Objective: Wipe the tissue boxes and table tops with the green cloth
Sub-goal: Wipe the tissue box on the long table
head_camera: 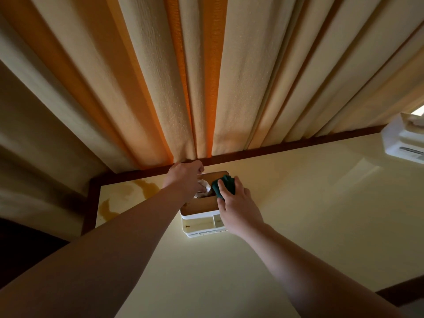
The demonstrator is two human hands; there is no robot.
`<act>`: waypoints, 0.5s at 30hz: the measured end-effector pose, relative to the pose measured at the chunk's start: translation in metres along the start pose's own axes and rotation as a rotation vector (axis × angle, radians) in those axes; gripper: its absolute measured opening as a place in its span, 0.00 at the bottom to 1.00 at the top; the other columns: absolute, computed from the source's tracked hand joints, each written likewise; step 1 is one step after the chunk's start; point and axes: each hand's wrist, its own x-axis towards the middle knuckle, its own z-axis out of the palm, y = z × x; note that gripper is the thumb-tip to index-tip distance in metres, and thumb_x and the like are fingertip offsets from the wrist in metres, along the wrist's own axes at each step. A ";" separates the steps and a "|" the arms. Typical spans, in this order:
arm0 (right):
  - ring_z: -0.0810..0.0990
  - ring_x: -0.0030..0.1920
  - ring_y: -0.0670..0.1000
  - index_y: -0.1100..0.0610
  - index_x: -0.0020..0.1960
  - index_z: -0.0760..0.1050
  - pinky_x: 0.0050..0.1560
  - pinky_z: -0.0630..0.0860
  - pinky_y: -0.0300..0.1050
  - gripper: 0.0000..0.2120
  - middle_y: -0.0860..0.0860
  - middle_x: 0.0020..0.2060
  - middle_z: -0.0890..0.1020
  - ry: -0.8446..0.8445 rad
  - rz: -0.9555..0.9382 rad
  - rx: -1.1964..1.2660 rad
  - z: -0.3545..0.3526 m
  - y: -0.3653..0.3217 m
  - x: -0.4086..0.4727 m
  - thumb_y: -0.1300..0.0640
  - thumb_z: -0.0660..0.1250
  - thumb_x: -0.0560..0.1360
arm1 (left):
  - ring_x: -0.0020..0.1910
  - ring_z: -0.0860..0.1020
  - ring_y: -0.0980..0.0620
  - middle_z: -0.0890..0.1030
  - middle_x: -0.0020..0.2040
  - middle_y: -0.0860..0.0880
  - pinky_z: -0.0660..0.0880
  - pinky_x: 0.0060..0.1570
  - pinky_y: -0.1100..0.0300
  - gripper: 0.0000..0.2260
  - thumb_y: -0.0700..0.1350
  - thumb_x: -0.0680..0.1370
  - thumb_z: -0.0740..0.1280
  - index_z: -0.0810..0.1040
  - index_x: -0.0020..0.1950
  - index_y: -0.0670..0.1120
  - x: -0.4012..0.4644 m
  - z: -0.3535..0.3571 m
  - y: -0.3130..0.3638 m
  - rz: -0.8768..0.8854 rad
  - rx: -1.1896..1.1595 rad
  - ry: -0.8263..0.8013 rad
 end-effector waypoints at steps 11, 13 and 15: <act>0.69 0.73 0.57 0.49 0.85 0.47 0.69 0.75 0.50 0.29 0.58 0.81 0.55 0.038 0.025 0.072 0.007 0.005 -0.001 0.45 0.52 0.87 | 0.52 0.79 0.50 0.82 0.54 0.54 0.82 0.48 0.54 0.21 0.52 0.70 0.81 0.75 0.57 0.58 -0.002 0.002 -0.001 -0.013 0.004 0.020; 0.67 0.74 0.57 0.48 0.85 0.48 0.70 0.73 0.50 0.29 0.58 0.81 0.54 0.054 0.022 0.077 0.012 0.003 -0.020 0.46 0.52 0.87 | 0.52 0.79 0.50 0.81 0.54 0.54 0.82 0.47 0.54 0.21 0.53 0.70 0.81 0.75 0.58 0.58 -0.002 0.002 -0.001 -0.017 0.003 0.014; 0.62 0.77 0.58 0.46 0.84 0.49 0.73 0.70 0.51 0.28 0.57 0.81 0.51 0.043 0.019 0.059 0.013 0.001 -0.029 0.45 0.51 0.87 | 0.52 0.80 0.50 0.81 0.54 0.54 0.82 0.48 0.53 0.22 0.53 0.69 0.82 0.75 0.58 0.58 -0.001 0.001 0.000 -0.016 -0.001 0.009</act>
